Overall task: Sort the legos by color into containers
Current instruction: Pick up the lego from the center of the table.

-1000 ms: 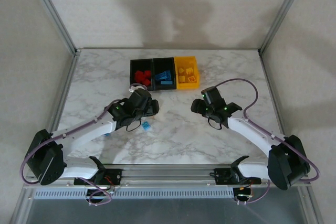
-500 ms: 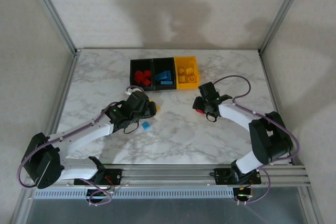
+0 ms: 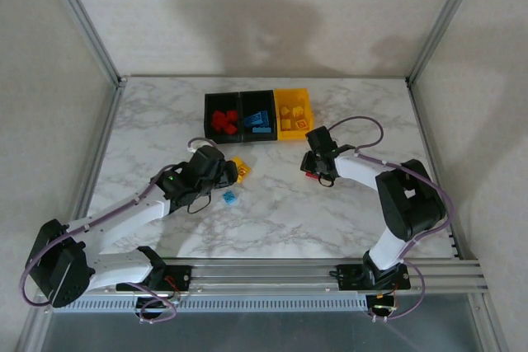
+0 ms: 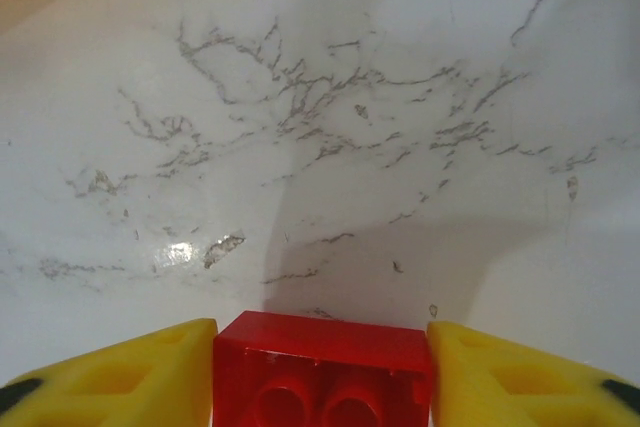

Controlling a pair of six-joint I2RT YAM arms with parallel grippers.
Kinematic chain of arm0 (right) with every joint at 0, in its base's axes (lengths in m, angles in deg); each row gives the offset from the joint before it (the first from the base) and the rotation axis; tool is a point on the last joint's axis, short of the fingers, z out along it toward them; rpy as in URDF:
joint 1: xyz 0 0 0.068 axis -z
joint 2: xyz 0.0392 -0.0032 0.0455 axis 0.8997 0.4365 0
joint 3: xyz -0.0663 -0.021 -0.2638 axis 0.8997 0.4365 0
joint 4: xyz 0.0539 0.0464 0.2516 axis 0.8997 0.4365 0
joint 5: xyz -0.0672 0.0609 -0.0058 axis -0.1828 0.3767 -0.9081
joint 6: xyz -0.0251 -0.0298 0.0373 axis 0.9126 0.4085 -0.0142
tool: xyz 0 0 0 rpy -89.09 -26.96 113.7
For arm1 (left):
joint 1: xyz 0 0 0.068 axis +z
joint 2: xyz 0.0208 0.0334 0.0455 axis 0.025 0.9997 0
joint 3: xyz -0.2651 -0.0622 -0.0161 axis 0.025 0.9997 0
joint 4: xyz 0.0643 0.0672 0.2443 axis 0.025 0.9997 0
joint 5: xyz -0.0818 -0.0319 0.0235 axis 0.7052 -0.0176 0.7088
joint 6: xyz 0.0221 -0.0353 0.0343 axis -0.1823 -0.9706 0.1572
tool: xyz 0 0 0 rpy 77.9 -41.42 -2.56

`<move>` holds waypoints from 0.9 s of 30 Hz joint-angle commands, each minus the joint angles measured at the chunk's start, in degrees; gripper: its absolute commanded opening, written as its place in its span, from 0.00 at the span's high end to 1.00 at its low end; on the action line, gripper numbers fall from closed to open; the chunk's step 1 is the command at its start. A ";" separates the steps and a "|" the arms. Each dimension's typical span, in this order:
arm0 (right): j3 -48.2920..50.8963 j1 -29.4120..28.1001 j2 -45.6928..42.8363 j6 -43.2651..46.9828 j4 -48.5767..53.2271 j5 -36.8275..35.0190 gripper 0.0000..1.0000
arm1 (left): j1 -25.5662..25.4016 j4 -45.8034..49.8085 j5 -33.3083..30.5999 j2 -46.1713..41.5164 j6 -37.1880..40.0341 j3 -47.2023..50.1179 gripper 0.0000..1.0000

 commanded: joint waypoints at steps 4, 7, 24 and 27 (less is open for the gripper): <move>-1.48 0.16 1.18 0.91 0.16 0.79 0.58 | 0.76 0.72 -0.11 -1.86 -0.66 1.46 0.29; -1.59 0.10 1.13 1.27 0.48 0.80 0.53 | 1.10 0.44 0.05 -2.74 -0.80 1.94 0.29; -5.22 -1.63 0.49 2.59 2.33 1.81 0.60 | 2.74 0.67 0.24 -5.44 -2.28 2.81 0.29; -9.07 -3.85 -0.06 3.15 3.50 2.21 0.61 | 4.63 1.07 0.88 -7.28 -2.86 3.11 0.29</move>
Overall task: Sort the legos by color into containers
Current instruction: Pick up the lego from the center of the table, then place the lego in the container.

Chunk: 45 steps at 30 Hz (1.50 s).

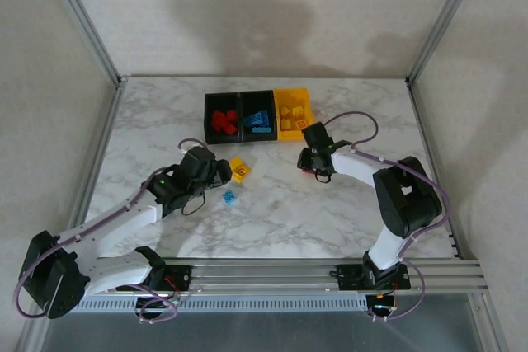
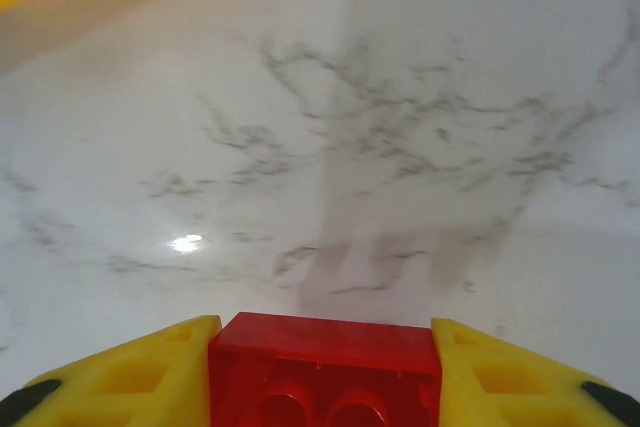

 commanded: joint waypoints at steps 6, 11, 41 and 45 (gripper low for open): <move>-15.31 -6.39 2.08 2.09 2.34 2.68 0.62 | 7.71 1.81 4.39 -5.21 -1.37 2.12 0.31; -26.61 -9.26 9.18 3.01 1.78 5.81 0.62 | 12.19 2.52 6.84 -7.08 -1.54 3.59 0.32; -78.75 -11.63 48.16 -2.04 3.73 17.09 0.57 | 16.51 5.50 10.28 -14.07 -2.41 7.37 0.32; -80.66 -11.02 49.39 -2.56 2.67 16.59 0.55 | 16.56 5.26 10.69 -14.41 -2.84 8.00 0.32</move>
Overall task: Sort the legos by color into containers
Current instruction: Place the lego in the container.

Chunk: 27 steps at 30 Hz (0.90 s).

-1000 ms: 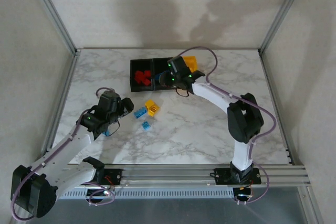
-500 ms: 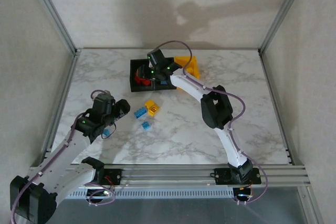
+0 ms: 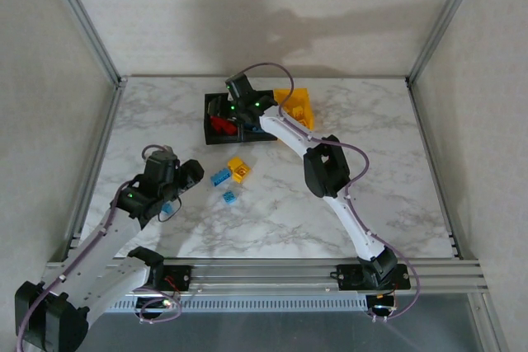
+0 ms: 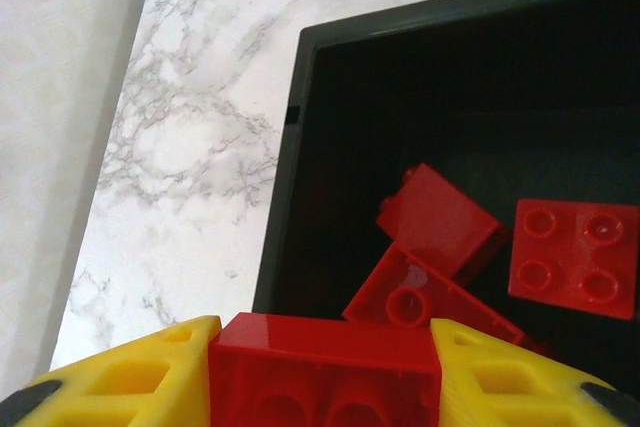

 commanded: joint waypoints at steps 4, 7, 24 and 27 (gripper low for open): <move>-3.47 1.24 1.88 -2.59 -3.20 0.23 0.47 | 0.63 1.23 1.32 -1.14 -1.38 1.43 0.32; -4.33 1.24 1.96 -2.41 -3.35 0.11 0.36 | 0.57 0.96 1.58 -1.05 -1.49 1.77 0.32; 13.46 0.64 -17.34 3.92 -7.04 -1.66 0.36 | 0.55 0.69 1.41 2.02 -1.30 -1.51 0.30; 20.26 0.11 -23.47 5.47 -7.91 -1.93 0.36 | 0.56 1.10 1.32 2.31 -1.45 -2.19 0.29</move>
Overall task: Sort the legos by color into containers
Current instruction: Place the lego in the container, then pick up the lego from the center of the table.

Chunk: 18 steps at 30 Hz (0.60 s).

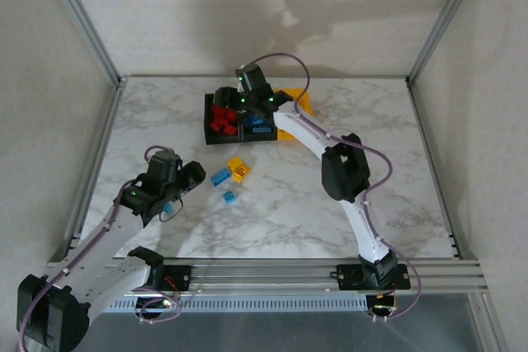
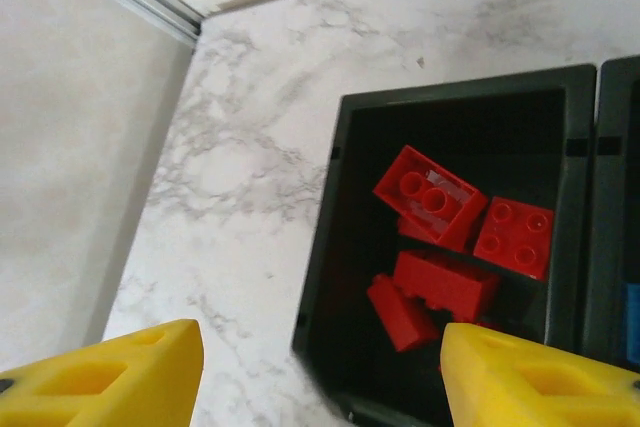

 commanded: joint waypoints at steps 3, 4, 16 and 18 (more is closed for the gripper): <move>13.69 -1.17 -14.58 3.96 -5.04 -1.40 0.36 | 0.43 1.35 1.07 0.67 -0.41 -2.60 0.29; 17.91 -1.27 -17.54 4.07 -6.13 -1.50 0.36 | 0.39 1.46 1.17 0.93 -0.47 -2.63 0.29; 57.34 -2.01 -46.79 5.76 -10.50 -3.83 0.35 | -2.17 4.48 -4.15 4.86 -3.54 -2.08 0.30; 61.02 -1.98 -49.72 5.77 -10.29 -3.97 0.35 | -2.88 3.74 -4.06 5.59 -4.14 -1.49 0.31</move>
